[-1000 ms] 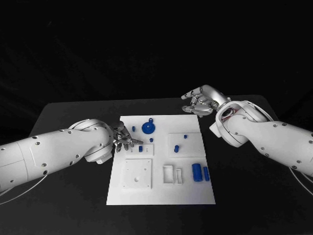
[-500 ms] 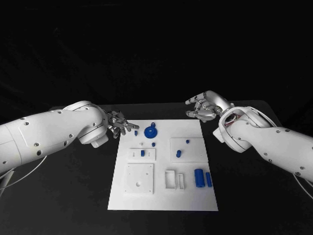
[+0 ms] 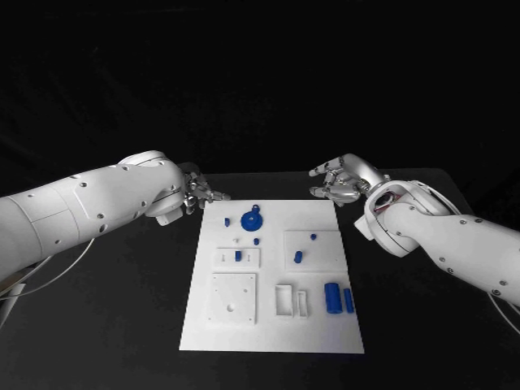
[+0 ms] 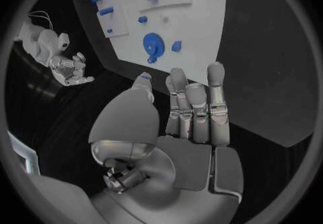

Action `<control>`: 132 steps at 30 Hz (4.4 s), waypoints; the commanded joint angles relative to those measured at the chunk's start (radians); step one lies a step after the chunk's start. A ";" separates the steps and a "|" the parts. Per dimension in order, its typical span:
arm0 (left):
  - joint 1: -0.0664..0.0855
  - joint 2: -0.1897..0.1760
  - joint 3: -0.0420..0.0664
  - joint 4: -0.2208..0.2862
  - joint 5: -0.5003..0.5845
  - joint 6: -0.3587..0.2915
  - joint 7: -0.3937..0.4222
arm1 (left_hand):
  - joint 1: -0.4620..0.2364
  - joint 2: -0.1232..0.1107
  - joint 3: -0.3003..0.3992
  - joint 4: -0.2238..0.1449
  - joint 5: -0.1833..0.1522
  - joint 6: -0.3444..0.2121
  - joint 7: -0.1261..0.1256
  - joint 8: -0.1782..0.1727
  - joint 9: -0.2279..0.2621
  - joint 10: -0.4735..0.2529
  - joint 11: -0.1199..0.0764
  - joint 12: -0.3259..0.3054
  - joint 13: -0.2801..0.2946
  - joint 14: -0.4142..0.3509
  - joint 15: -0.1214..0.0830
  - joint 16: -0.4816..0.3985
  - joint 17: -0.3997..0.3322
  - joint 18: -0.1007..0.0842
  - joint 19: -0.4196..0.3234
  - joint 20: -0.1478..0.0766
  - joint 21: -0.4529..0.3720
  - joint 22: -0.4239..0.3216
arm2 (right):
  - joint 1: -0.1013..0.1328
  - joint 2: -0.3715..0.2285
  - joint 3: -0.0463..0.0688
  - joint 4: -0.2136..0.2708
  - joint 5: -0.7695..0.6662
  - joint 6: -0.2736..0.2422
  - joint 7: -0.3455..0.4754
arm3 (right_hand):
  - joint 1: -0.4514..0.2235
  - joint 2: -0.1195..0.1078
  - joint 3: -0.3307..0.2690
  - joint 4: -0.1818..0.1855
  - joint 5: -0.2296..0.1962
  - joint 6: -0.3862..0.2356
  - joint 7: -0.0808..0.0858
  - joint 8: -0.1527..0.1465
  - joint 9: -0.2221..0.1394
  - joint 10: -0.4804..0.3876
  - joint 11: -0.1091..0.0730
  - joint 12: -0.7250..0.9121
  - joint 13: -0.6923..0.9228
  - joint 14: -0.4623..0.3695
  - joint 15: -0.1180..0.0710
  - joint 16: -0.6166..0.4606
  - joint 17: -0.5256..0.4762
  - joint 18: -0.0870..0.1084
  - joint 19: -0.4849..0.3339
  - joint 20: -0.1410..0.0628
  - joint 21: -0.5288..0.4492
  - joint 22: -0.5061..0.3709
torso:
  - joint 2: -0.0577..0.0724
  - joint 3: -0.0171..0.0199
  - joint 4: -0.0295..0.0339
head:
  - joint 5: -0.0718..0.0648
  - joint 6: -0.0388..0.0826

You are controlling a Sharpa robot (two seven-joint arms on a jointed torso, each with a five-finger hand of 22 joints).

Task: Assemble the parts on the task board

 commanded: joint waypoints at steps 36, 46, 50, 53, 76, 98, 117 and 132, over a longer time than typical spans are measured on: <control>-0.050 0.133 -0.035 -0.180 -0.094 0.146 0.096 | -0.012 0.069 -0.056 -0.050 0.006 -0.046 0.043 -0.101 -0.259 -0.069 0.032 0.042 -0.046 -0.053 0.027 0.022 -0.072 0.011 -0.039 0.028 0.012 0.020 | 0.000 0.011 0.003 0.005 0.013 0.008 0.006 | -0.008 0.000 0.001 0.002 0.003 0.001 0.001 -0.003 0.001 -0.007 -0.002 -0.001 0.002 -0.003 0.001 0.000 0.001 0.009 -0.006 -0.002 -0.003 0.046 | 0.013 0.0034 -0.0103 | -0.003 0.000; -0.052 0.138 -0.036 -0.191 -0.097 0.148 0.099 | 0.004 0.098 -0.051 -0.072 0.013 -0.046 0.047 -0.116 -0.276 -0.072 0.034 0.039 -0.049 -0.055 0.029 0.019 -0.077 0.012 -0.039 0.031 0.004 0.020 | 0.000 0.010 0.003 0.006 0.013 0.009 0.005 | -0.006 0.000 0.000 0.003 0.003 0.002 0.001 -0.003 0.001 -0.007 -0.002 0.000 0.002 -0.003 0.001 0.001 0.002 0.009 -0.006 -0.002 -0.002 0.046 | 0.014 0.0030 -0.0111 | -0.006 -0.001; -0.052 0.139 -0.036 -0.196 -0.097 0.155 0.097 | 0.018 0.110 -0.051 -0.093 0.032 -0.045 0.046 -0.116 -0.278 -0.072 0.033 0.039 -0.049 -0.056 0.028 0.020 -0.078 0.012 -0.039 0.031 0.002 0.020 | 0.000 0.009 0.003 0.008 0.013 0.010 0.005 | -0.006 0.000 0.000 0.003 0.003 0.002 0.001 -0.003 0.001 -0.007 -0.002 0.000 0.002 -0.003 0.001 0.001 0.002 0.009 -0.006 -0.002 -0.002 0.046 | 0.014 0.0027 -0.0087 | -0.008 -0.003; -0.052 0.139 -0.036 -0.199 -0.094 0.161 0.095 | 0.032 0.112 -0.046 -0.103 0.138 -0.047 0.043 -0.119 -0.281 -0.075 0.032 0.037 -0.050 -0.058 0.027 0.019 -0.079 0.011 -0.040 0.030 0.001 0.020 | 0.000 0.009 0.004 0.009 0.013 0.010 0.004 | -0.006 0.000 0.000 0.003 0.003 0.002 0.001 -0.003 0.001 -0.007 -0.002 0.000 0.002 -0.003 0.001 0.001 0.002 0.009 -0.006 -0.002 -0.002 0.046 | 0.013 0.0028 -0.0089 | -0.008 -0.004; -0.057 0.150 -0.036 -0.223 -0.048 0.187 0.085 | 0.053 0.086 0.003 -0.097 0.309 -0.049 0.039 -0.125 -0.287 -0.088 0.029 0.037 -0.049 -0.071 0.027 0.023 -0.082 0.006 -0.046 0.029 -0.006 0.021 | 0.000 0.008 0.004 0.011 0.010 0.009 0.003 | -0.006 0.000 0.000 0.003 0.003 0.002 0.001 -0.003 0.001 -0.007 -0.002 0.000 0.002 -0.003 0.001 0.001 0.002 0.009 -0.006 -0.002 -0.002 0.046 | 0.013 0.0036 -0.0090 | -0.011 -0.007; -0.057 0.145 -0.036 -0.218 -0.035 0.206 0.069 | 0.020 0.072 -0.029 -0.076 0.237 -0.036 0.041 -0.130 -0.289 -0.083 0.031 0.040 -0.049 -0.071 0.028 0.028 -0.082 0.007 -0.046 0.030 -0.004 0.021 | 0.000 0.010 0.004 0.008 0.005 0.009 0.004 | -0.004 0.000 0.003 0.003 0.005 0.001 0.001 -0.003 0.001 -0.008 -0.002 -0.001 0.001 -0.003 0.001 0.000 0.001 0.009 -0.006 -0.002 -0.001 0.046 | 0.014 0.0035 -0.0095 | -0.012 -0.008; -0.057 0.142 -0.035 -0.222 0.027 0.217 0.070 | 0.084 0.135 0.076 -0.140 0.286 -0.043 0.036 -0.132 -0.284 -0.082 0.026 0.034 -0.051 -0.071 0.024 0.030 -0.081 0.004 -0.049 0.026 0.002 0.021 | 0.000 0.012 0.004 0.007 0.004 0.010 0.004 | -0.005 0.000 0.003 0.004 0.004 0.003 0.001 -0.003 0.001 -0.007 -0.002 0.000 0.002 -0.002 0.001 0.002 0.002 0.009 -0.005 -0.002 0.002 0.047 | 0.014 0.0033 -0.0098 | -0.011 -0.010; -0.057 0.120 -0.034 -0.221 0.188 0.195 0.063 | 0.104 0.175 0.182 -0.230 0.269 -0.030 0.040 -0.144 -0.280 -0.069 0.028 0.017 -0.056 -0.066 0.025 0.022 -0.078 0.007 -0.053 0.026 0.011 0.021 | 0.000 0.011 0.004 0.003 0.004 0.020 0.000 | -0.006 0.000 0.004 0.004 0.005 0.008 0.001 -0.002 0.001 -0.007 -0.002 0.000 0.002 -0.002 0.001 0.002 0.003 0.009 -0.006 -0.002 0.001 0.046 | 0.012 0.0043 -0.0089 | -0.013 -0.011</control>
